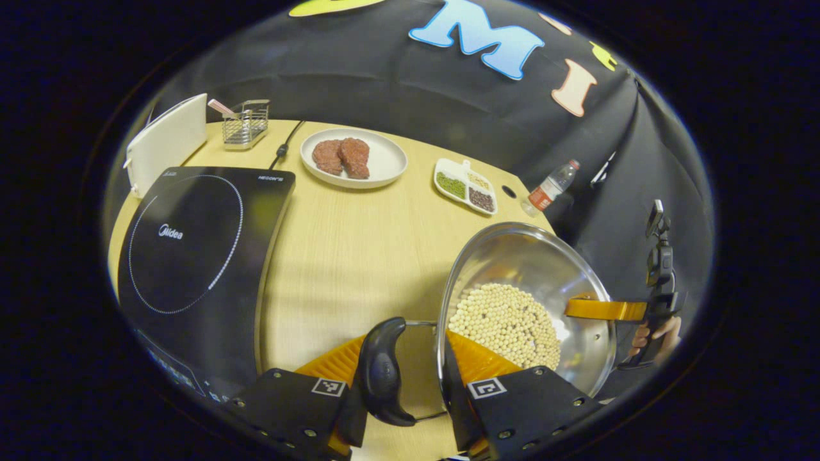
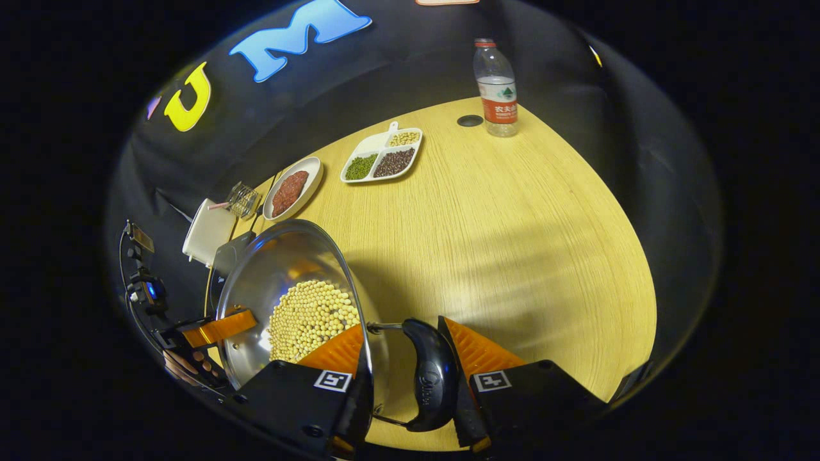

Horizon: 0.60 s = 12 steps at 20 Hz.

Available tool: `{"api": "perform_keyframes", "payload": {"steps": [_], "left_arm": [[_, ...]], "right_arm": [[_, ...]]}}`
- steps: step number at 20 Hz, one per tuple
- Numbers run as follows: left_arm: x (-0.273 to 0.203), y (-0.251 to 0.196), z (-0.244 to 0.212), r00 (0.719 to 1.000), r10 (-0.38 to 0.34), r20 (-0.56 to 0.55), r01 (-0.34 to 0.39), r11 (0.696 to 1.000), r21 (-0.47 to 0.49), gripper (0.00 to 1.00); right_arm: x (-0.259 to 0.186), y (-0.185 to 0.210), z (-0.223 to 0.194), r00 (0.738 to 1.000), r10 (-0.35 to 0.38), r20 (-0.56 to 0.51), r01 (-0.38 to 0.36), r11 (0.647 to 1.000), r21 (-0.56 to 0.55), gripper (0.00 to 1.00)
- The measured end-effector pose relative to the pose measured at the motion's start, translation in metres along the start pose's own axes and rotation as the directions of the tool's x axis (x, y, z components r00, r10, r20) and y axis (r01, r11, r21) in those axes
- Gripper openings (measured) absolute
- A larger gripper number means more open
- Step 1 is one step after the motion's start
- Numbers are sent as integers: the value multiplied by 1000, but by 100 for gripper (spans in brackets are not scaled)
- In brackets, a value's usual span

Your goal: First push the handle of the pot to place it horizontally, then grasp the pot with both hands and set it on the induction cooktop.

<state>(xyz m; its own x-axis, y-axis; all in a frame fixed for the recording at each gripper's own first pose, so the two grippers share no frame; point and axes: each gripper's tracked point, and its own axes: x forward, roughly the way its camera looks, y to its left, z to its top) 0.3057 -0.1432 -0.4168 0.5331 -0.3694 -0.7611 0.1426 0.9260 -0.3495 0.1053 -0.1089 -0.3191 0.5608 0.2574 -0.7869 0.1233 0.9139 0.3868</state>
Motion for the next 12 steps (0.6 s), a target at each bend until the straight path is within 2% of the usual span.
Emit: {"api": "perform_keyframes", "payload": {"steps": [1, 3, 4, 5, 8, 9, 11, 12], "left_arm": [[1, 0, 2, 1000, -8, -3, 9, 1000, 9, 57], [3, 2, 7, 1000, -23, -8, 23, 1000, 17, 54], [2, 3, 7, 1000, -26, -17, 26, 999, 18, 54], [1, 6, 9, 999, -29, -26, 29, 999, 20, 54], [1, 5, 7, 999, -36, -25, 37, 999, 16, 54], [-1, 7, 7, 999, -33, -21, 34, 999, 12, 57], [-3, 10, 7, 1000, -23, -18, 23, 1000, -5, 54], [-5, 11, 7, 1000, -18, -15, 17, 1000, -15, 54]], "right_arm": [[-9, 3, -9, 1000, -7, -1, 7, 1000, 10, 51], [-25, 12, -22, 1000, -18, 10, 18, 999, 34, 51], [-31, 18, -27, 1000, -23, 15, 22, 999, 34, 55], [-36, 28, -33, 999, -26, 19, 26, 999, 27, 51], [-43, 60, -42, 999, -21, 31, 20, 1000, 11, 51], [-42, 72, -44, 999, -20, 34, 20, 1000, 6, 51], [-41, 98, -50, 999, -23, 33, 24, 1000, -14, 51], [-39, 112, -51, 999, -19, 35, 20, 999, -25, 54]]}}
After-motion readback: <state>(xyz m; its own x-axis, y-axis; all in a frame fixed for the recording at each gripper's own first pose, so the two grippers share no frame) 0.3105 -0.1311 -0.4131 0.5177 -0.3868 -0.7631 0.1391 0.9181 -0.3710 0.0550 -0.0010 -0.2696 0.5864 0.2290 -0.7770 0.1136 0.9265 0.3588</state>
